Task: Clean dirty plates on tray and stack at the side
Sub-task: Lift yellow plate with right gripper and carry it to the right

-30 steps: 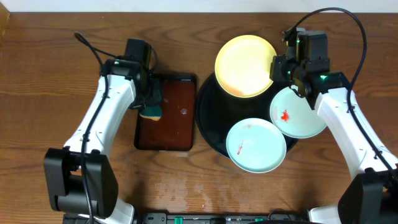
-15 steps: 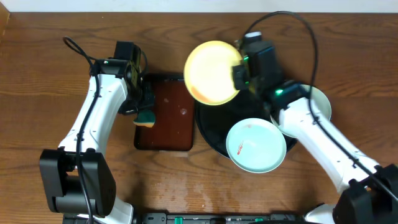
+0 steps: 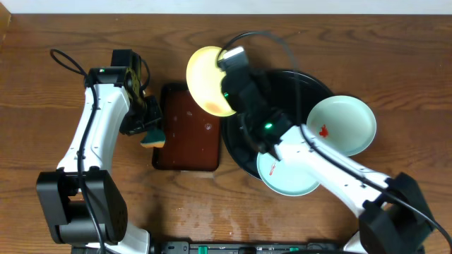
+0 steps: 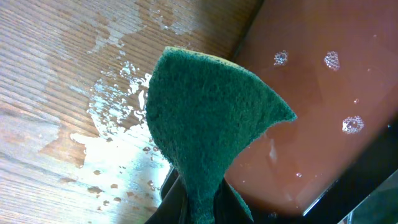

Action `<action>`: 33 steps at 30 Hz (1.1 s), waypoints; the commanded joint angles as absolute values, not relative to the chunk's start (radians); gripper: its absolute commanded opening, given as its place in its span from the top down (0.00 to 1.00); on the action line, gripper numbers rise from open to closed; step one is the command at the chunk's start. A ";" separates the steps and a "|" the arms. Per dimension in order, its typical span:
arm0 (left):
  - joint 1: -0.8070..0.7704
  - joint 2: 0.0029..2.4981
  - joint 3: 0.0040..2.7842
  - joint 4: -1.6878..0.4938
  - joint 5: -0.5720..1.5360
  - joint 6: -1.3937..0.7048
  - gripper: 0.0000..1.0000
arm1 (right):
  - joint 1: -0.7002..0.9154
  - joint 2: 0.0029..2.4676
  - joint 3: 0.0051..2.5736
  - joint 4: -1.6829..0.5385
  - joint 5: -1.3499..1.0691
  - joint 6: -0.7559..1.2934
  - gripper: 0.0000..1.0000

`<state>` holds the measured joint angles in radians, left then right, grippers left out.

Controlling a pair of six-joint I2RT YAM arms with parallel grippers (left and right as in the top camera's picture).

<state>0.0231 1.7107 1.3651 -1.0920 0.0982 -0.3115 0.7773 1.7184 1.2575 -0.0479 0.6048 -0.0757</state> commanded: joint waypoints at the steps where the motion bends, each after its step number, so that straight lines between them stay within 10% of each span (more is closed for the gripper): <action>1: 0.022 1.704 1.363 -1.091 0.097 -0.319 0.92 | 0.847 1.728 1.282 0.038 0.804 -0.302 0.99; 15: 0.022 1.706 1.361 -1.090 0.096 -0.319 0.92 | 0.991 1.728 1.283 0.333 0.928 -0.765 0.99; 33: 0.022 1.706 1.360 -1.071 0.101 -0.319 0.92 | 0.937 1.728 1.282 0.237 0.921 -0.500 0.99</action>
<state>0.0235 1.7107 1.3651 -1.0805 0.0986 -0.3145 0.9829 1.7317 1.2633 0.2920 0.9142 -0.6956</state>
